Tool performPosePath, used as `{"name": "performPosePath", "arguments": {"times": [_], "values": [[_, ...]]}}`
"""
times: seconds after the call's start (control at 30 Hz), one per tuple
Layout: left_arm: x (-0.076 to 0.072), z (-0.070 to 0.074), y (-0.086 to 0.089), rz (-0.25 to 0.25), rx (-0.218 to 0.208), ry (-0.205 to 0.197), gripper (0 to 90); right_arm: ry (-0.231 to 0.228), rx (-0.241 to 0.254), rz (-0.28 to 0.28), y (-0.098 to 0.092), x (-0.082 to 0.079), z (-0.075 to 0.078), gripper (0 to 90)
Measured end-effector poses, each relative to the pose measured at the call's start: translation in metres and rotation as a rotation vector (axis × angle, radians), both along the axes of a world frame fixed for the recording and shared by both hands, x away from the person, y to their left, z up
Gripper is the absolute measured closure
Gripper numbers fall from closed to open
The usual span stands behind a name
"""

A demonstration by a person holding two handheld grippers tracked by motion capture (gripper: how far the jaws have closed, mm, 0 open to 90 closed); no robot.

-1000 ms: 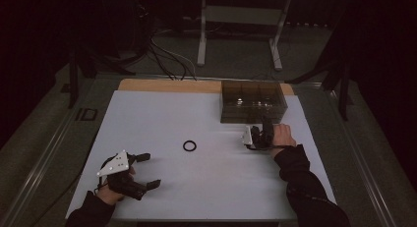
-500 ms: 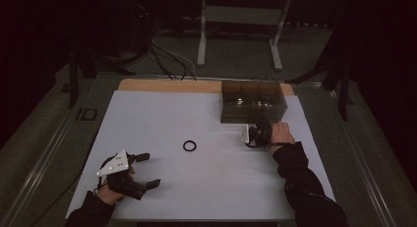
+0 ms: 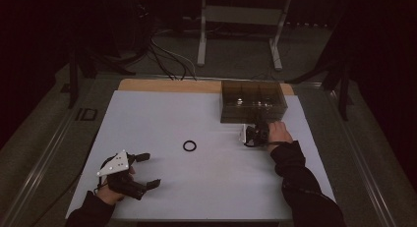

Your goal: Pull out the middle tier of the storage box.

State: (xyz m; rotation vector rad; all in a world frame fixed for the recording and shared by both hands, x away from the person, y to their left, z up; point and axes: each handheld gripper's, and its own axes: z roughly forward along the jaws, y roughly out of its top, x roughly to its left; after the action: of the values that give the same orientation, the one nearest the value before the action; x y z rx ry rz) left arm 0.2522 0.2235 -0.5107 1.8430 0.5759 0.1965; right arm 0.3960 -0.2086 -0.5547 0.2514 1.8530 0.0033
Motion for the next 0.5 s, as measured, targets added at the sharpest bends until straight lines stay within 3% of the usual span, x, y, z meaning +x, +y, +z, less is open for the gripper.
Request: {"name": "performPosePath", "arguments": {"times": [0.5], "values": [[0.0004,-0.0001,-0.0006,-0.003,0.003,0.001,1.0,-0.015,0.008,-0.003,0.0008,-0.0010,0.0014,80.5]]}}
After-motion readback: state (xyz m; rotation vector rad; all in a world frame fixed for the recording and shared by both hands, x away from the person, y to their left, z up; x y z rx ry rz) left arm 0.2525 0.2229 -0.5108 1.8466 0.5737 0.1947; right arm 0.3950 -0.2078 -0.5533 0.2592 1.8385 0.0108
